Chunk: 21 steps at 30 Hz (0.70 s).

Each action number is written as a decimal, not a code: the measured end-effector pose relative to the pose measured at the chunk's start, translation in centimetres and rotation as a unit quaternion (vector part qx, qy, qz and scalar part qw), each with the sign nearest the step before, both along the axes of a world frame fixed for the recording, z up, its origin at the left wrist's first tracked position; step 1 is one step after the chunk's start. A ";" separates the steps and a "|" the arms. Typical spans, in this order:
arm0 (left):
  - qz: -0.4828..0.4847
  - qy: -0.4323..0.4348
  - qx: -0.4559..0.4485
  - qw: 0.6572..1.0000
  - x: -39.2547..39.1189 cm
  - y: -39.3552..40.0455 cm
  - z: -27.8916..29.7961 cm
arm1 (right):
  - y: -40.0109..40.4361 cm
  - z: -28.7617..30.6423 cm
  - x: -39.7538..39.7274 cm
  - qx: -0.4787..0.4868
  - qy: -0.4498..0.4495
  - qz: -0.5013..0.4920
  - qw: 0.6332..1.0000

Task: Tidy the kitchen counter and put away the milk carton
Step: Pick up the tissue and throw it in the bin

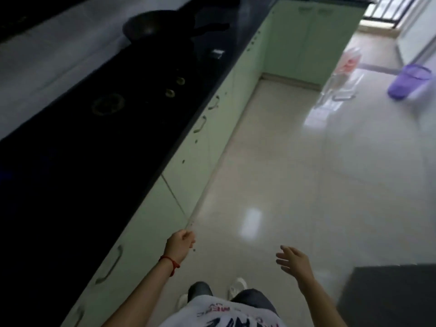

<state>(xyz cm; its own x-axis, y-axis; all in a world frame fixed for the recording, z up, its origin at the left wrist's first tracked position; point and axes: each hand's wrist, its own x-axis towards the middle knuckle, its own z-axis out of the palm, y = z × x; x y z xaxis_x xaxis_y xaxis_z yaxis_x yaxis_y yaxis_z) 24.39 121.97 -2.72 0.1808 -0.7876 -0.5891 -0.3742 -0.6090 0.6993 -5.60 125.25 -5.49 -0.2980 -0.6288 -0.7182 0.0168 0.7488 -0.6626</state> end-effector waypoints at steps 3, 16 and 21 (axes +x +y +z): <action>-0.082 -0.015 0.025 0.996 -4.7 -2.3 -1.0 | 1.4 -1.3 -4.5 0.046 0.000 -0.074 0.996; 0.053 0.035 0.174 0.983 -12.1 -18.8 -5.8 | -14.1 -1.7 -13.6 0.052 -0.019 -0.149 0.987; 0.062 0.044 0.188 0.979 -15.2 -29.1 -5.8 | -25.1 -1.5 -17.7 0.036 0.007 -0.127 0.991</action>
